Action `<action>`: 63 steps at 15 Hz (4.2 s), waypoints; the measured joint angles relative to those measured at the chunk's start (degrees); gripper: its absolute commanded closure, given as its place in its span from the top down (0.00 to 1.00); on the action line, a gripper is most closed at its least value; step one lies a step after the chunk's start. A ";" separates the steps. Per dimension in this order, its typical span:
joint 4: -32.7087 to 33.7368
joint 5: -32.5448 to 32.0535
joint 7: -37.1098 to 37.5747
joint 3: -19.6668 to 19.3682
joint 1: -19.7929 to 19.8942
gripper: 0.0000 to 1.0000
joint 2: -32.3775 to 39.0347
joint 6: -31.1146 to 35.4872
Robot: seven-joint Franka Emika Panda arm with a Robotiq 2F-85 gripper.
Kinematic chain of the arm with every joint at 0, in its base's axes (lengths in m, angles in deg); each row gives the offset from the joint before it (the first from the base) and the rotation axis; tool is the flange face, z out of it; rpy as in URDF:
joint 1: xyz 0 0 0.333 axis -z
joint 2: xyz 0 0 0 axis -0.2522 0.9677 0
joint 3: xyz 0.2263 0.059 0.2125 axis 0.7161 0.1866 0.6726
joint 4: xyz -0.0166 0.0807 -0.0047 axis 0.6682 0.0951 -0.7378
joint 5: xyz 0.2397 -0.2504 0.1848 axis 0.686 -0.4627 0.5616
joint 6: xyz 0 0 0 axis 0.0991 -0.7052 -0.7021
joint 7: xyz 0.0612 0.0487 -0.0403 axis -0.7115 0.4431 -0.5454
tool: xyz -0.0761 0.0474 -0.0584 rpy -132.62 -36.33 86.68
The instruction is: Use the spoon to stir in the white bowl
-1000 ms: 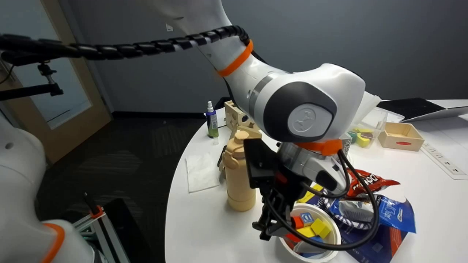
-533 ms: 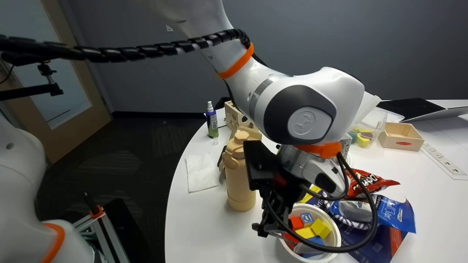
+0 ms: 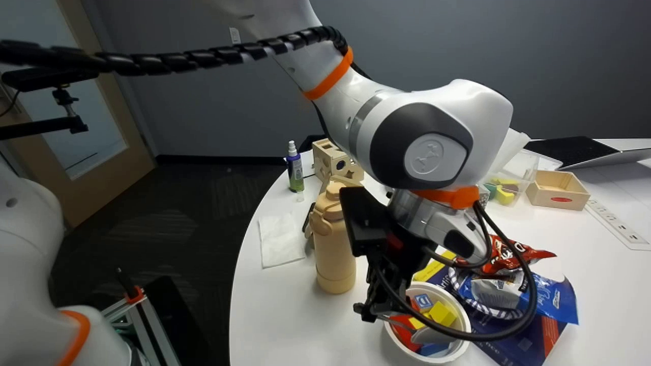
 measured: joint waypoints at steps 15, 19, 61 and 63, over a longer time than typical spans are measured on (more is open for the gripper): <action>8.38 12.62 -13.22 -0.30 0.39 0.01 3.27 -20.40; 8.87 10.93 -7.20 -0.01 -0.04 0.01 3.35 -20.45; 13.86 14.70 -9.02 3.23 -2.19 0.01 10.97 -27.14; 13.86 13.92 -5.56 2.85 -2.27 0.01 10.89 -24.78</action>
